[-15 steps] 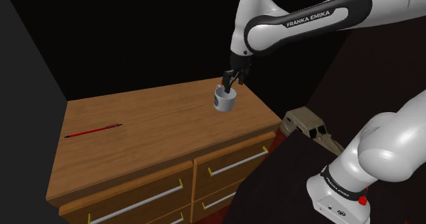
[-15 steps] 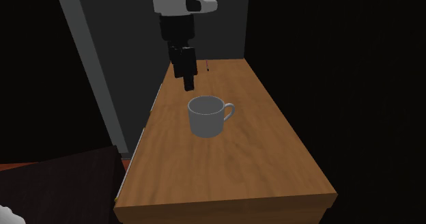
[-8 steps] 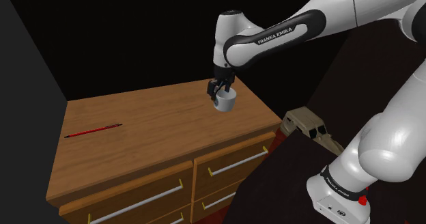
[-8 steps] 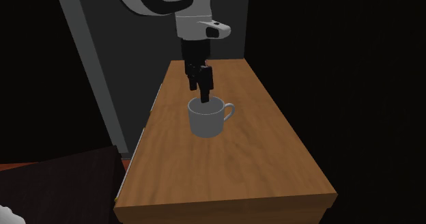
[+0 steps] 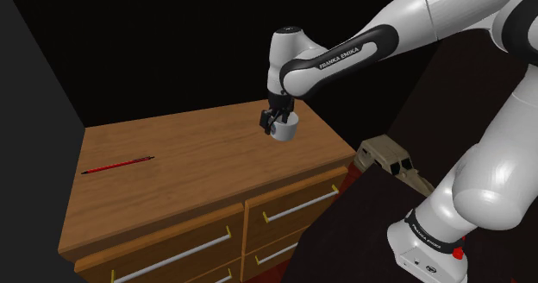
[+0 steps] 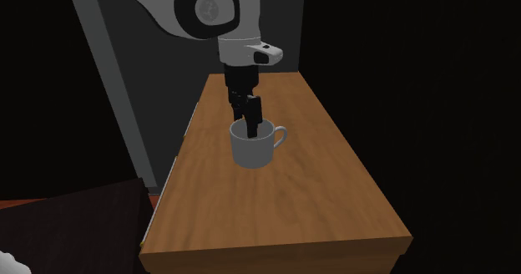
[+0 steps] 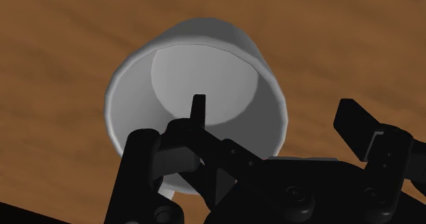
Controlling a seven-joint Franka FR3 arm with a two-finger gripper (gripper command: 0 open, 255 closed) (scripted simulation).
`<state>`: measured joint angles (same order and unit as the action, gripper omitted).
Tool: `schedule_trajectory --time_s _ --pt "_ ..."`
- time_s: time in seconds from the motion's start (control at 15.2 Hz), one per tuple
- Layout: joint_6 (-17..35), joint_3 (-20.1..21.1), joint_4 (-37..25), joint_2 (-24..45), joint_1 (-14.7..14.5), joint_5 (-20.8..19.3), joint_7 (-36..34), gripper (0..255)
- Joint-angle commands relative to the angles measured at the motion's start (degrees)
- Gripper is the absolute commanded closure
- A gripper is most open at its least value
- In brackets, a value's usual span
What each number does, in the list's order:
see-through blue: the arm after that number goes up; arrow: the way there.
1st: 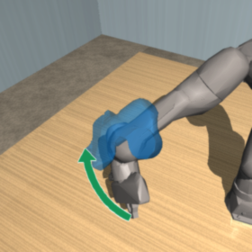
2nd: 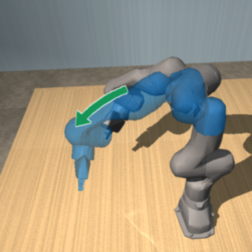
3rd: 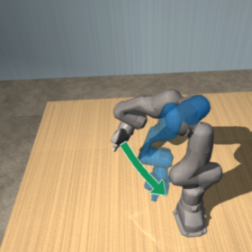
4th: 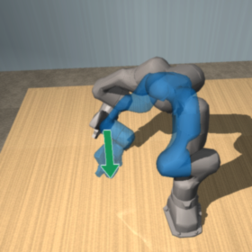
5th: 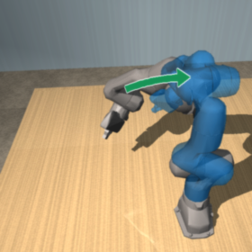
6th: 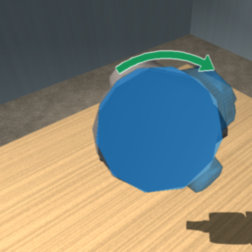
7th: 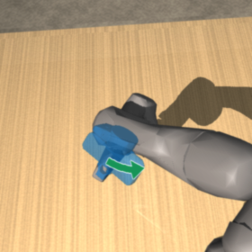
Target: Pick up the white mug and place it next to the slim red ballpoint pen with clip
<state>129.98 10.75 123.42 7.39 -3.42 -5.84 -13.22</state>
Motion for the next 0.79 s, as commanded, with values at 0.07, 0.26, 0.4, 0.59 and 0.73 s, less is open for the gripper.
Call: schedule_trajectory --time_s 0.07,0.26,0.4,0.59,0.73 --pt "0.2 0.0 0.1 0.1 0.0 0.0 0.0 0" --pt "0.2 0.0 0.1 0.1 0.0 0.0 0.0 0" --pt "0.2 0.0 0.1 0.1 0.0 0.0 0.0 255" --pt "0.2 0.0 0.1 0.1 0.0 0.0 0.0 255" --pt "0.2 0.0 0.1 0.1 0.0 0.0 0.0 255"
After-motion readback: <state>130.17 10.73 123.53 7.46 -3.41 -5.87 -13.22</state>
